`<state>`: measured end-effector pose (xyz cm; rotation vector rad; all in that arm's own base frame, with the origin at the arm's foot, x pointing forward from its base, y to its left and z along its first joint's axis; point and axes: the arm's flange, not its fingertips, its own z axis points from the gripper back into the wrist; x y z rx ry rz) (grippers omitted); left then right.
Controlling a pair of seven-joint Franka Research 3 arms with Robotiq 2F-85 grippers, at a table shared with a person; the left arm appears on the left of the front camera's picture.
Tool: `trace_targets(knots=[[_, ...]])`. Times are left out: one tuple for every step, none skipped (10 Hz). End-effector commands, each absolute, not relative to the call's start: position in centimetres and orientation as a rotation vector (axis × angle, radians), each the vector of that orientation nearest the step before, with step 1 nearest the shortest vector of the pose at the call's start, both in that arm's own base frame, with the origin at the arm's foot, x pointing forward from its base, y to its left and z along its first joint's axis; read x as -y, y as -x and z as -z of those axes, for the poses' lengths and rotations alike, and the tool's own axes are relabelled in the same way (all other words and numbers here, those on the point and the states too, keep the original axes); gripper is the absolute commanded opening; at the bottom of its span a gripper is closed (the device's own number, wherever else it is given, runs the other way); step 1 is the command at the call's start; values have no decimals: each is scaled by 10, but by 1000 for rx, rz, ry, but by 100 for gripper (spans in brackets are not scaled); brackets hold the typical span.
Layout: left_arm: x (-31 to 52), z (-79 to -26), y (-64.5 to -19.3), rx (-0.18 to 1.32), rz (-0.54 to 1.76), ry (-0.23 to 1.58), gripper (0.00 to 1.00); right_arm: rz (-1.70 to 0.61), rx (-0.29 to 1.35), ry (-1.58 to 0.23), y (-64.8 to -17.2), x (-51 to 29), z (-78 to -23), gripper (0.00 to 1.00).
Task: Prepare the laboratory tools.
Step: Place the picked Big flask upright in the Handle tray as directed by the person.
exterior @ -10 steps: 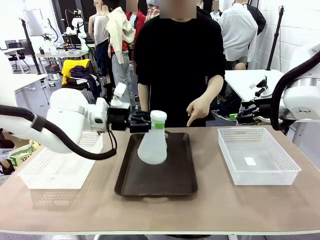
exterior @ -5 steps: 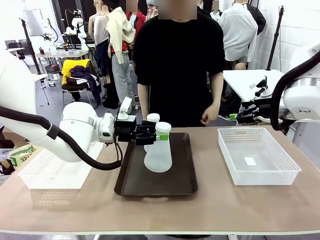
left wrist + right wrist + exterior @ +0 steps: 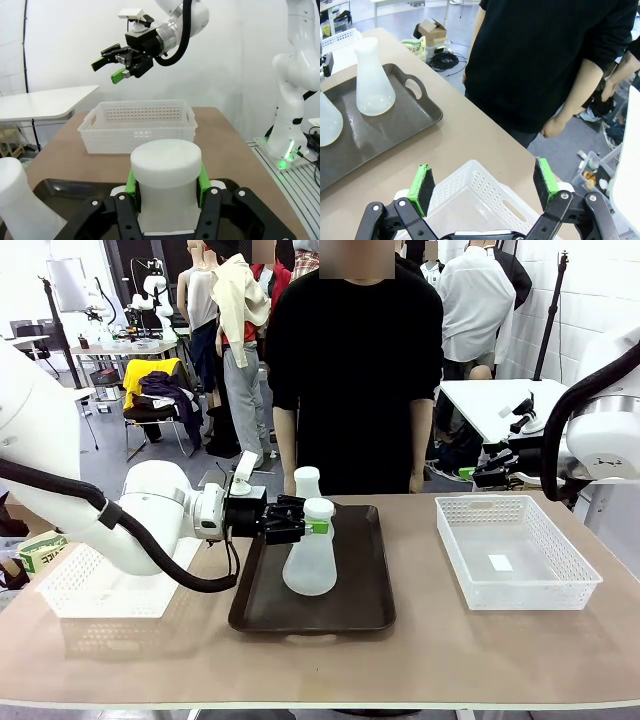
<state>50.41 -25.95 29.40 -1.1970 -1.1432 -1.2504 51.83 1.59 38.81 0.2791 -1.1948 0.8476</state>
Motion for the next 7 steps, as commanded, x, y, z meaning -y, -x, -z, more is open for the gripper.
trace_targets(knots=[[260,-293,-509,1201,1249,1208,3,-846,1184,-286,-518,-16,-390,100],[261,-295,-509,1201,1260,1207,23,-846,1184,-286,-518,-16,-390,100],[261,-296,-508,1195,1266,1206,43,-846,1184,-286,-518,-16,-390,100],[260,-297,-508,1185,1270,1207,63,-846,1184,-286,-518,-16,-390,100],[257,-297,-509,1175,1270,1217,83,-846,1184,-286,-518,-16,-390,100],[255,-297,-509,1162,1274,1212,100,-846,1184,-286,-518,-16,-390,100],[254,-298,-510,1157,1273,1206,100,-846,1184,-286,-518,-16,-390,100]])
